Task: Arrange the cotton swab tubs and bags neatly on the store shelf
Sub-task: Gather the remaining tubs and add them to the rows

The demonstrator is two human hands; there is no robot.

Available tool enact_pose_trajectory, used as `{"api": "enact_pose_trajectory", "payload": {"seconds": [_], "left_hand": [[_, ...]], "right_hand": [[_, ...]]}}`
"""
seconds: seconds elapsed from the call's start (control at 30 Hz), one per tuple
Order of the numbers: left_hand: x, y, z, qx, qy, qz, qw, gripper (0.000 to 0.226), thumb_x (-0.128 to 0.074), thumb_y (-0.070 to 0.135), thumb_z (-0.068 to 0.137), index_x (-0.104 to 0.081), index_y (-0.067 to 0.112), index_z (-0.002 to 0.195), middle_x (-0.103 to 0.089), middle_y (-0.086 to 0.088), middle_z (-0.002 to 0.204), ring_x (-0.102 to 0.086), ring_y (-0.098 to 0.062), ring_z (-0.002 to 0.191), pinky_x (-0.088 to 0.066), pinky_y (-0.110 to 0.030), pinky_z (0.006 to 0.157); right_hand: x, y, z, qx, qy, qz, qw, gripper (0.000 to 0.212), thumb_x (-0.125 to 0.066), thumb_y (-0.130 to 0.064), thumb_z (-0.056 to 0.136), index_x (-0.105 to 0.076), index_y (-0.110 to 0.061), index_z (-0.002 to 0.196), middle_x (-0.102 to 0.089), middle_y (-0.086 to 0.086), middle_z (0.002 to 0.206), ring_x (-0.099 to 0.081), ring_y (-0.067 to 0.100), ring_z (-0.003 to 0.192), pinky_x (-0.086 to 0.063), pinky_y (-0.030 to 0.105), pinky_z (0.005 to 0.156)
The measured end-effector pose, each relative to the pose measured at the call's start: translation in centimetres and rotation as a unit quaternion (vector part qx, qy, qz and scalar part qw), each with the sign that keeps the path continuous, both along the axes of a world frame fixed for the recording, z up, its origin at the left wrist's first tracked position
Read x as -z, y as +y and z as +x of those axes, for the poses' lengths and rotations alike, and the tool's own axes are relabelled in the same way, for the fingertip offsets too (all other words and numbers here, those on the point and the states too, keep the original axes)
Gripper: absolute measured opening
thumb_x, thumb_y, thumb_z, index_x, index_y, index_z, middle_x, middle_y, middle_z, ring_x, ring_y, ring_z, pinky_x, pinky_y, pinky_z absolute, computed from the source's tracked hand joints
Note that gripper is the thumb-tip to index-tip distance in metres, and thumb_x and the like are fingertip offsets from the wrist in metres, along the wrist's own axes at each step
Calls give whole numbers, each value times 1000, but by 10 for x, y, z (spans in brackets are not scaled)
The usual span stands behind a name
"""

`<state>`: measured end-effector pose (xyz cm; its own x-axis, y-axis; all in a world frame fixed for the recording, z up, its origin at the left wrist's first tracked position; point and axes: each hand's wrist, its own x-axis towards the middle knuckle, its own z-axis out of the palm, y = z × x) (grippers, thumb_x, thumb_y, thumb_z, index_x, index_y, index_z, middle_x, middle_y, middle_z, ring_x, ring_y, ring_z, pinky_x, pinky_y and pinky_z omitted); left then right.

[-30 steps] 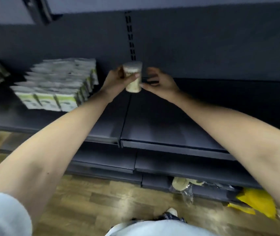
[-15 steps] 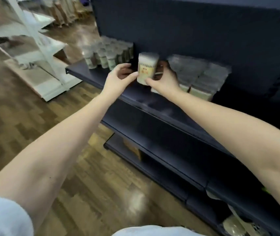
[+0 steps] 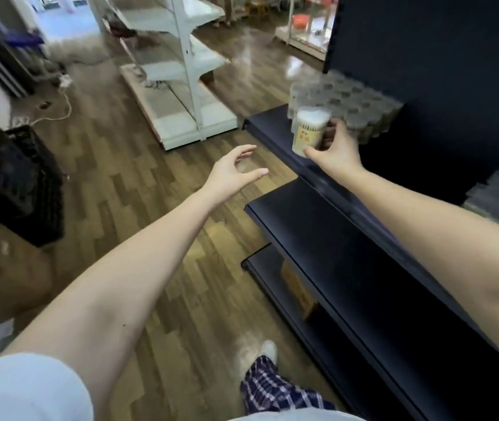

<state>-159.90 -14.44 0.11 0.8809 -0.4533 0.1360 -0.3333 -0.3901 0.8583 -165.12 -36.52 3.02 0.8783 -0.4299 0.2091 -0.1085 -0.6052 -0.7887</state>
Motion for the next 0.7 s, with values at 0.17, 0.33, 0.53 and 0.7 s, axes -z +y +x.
{"api": "enact_pose_trajectory", "payload": {"seconds": [0.17,0.33,0.53,0.7], "left_hand": [[2,4,88,-3,14,10,1000,56,-74,39,76,-52,29,127,-55,5,131,-47,-9,120,-37,-24,102],[-11,4,186,-9,-7,7,1000,50,-74,34,79,-55,22,124,-57,10,119,-52,-5,115,-37,-19,100],[-10,-27,289,43,-2,-7,999,50,-75,36,77,-56,22,121,-59,9,116,-55,-7,113,-42,-23,100],[-5,-98,336,189,37,-6,981,52,-76,33,76,-56,16,121,-59,4,117,-56,-13,108,-46,-26,93]], "right_hand": [[-4,12,107,-28,-20,0,999,59,-71,-22,77,-40,-11,126,-59,0,116,-56,8,97,-40,13,74],[-22,22,196,-24,-53,18,998,57,-72,-25,77,-41,-12,122,-61,0,113,-61,9,92,-47,11,72],[-23,9,249,16,-83,-4,996,56,-73,-23,76,-41,-10,120,-60,-1,107,-63,12,92,-52,15,73],[-23,-22,264,160,-105,-37,981,59,-74,-25,76,-42,-8,123,-63,2,110,-62,10,92,-52,19,75]]}}
